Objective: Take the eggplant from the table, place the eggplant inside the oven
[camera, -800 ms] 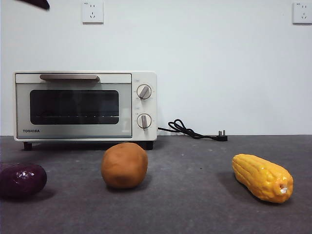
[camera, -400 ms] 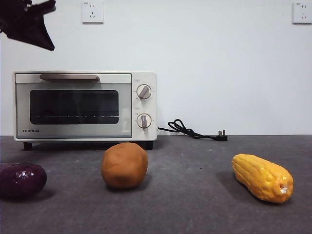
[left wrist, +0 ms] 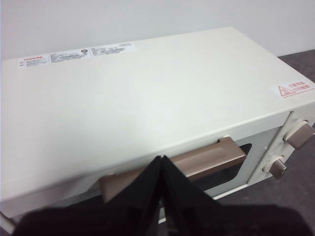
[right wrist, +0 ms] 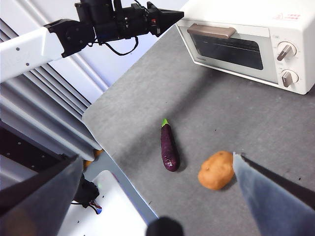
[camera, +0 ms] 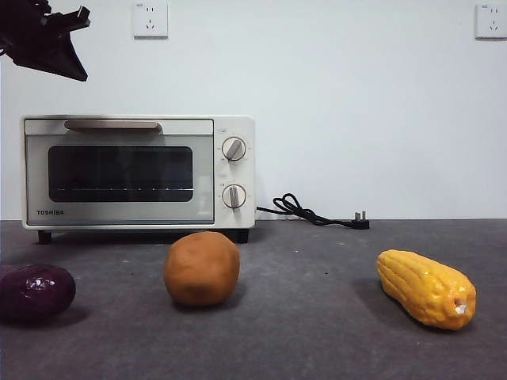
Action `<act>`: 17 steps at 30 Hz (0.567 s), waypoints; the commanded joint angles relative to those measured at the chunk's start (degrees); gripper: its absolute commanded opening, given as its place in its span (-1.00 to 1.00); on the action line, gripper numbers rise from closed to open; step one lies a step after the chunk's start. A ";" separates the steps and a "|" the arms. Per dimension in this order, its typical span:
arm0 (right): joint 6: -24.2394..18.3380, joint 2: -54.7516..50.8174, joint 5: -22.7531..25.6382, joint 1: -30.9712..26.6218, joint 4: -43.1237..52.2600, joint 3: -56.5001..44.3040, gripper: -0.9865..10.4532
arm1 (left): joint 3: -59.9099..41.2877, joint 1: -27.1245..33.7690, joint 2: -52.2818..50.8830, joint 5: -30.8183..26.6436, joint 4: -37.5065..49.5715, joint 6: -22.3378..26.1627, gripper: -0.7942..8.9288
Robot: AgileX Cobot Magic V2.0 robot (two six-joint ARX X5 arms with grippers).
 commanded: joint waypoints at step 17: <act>-0.63 1.51 -0.26 0.11 -0.04 0.15 0.17 | 0.07 0.20 7.28 -0.02 3.91 1.29 -0.85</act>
